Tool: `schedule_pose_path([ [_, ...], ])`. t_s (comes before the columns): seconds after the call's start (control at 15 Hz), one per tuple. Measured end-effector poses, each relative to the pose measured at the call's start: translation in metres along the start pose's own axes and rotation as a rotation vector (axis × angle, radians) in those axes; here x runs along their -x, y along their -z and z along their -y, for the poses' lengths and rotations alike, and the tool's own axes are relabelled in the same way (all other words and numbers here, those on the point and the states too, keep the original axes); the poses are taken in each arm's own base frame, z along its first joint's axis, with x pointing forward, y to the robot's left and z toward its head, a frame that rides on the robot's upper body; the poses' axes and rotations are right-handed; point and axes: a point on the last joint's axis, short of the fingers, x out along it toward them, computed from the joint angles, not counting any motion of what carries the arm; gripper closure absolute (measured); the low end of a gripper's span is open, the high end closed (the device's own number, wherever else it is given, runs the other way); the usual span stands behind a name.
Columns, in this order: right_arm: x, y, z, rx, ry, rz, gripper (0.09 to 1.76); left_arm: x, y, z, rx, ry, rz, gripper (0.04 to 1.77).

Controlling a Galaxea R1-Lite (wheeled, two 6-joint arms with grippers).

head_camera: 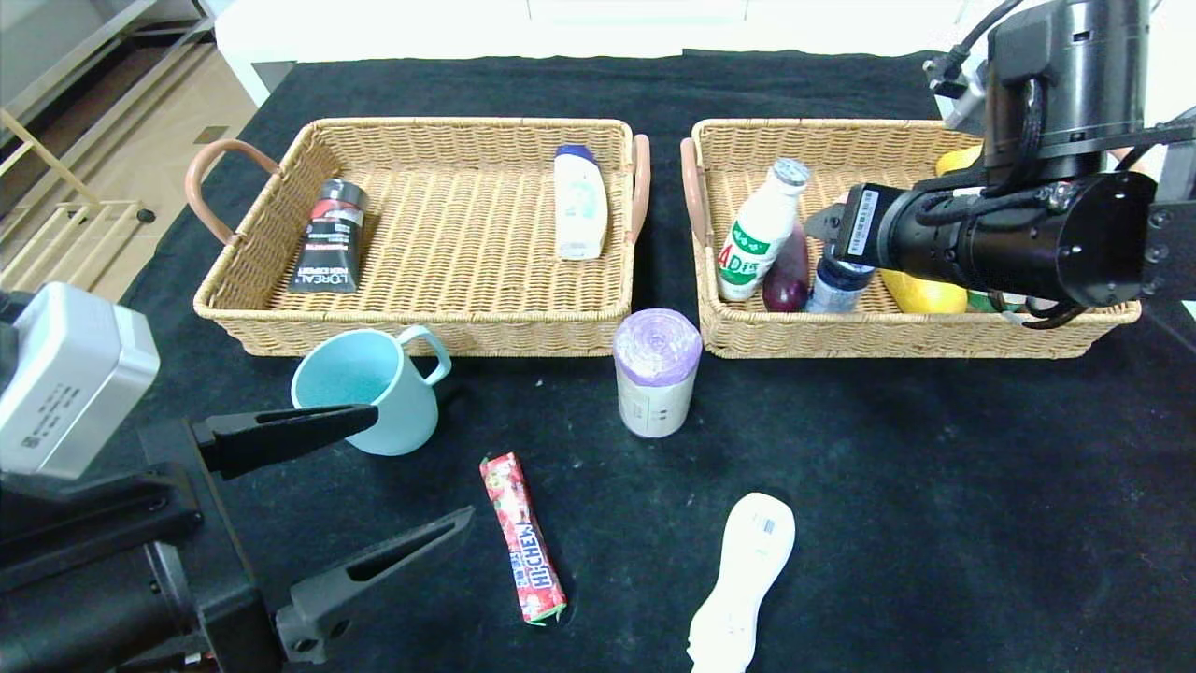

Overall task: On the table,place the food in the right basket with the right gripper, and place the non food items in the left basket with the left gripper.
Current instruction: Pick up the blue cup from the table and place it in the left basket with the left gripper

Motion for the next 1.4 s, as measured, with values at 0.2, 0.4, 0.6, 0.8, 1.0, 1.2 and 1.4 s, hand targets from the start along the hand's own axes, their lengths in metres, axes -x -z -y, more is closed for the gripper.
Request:
schedule_pose_path([
  [0.2, 0.01, 0.002, 0.001, 0.022, -0.009, -0.01, 0.33, 0.0, 0.0, 0.0, 0.0, -0.001, 0.002, 0.09],
  [0.4, 0.027, 0.012, 0.007, 0.064, -0.021, -0.038, 0.27, 0.001, 0.0, 0.0, -0.001, 0.001, 0.002, 0.09],
  [0.6, 0.05, 0.024, 0.013, 0.144, -0.065, -0.073, 0.23, 0.001, -0.001, 0.0, -0.001, -0.002, 0.005, 0.09],
  [0.8, 0.074, 0.04, 0.023, 0.237, -0.194, -0.136, 0.2, 0.0, 0.001, 0.0, -0.004, -0.009, -0.004, 0.09],
  [1.0, 0.094, 0.054, 0.036, 0.29, -0.371, -0.19, 0.18, 0.0, 0.002, 0.0, -0.015, -0.023, -0.011, 0.09],
  [1.2, 0.111, 0.055, 0.045, 0.351, -0.55, -0.131, 0.17, 0.001, 0.002, 0.0, -0.02, -0.029, -0.013, 0.09],
  [1.4, 0.115, 0.066, 0.049, 0.397, -0.677, -0.106, 0.16, 0.0, 0.004, 0.0, -0.024, -0.041, -0.025, 0.09],
])
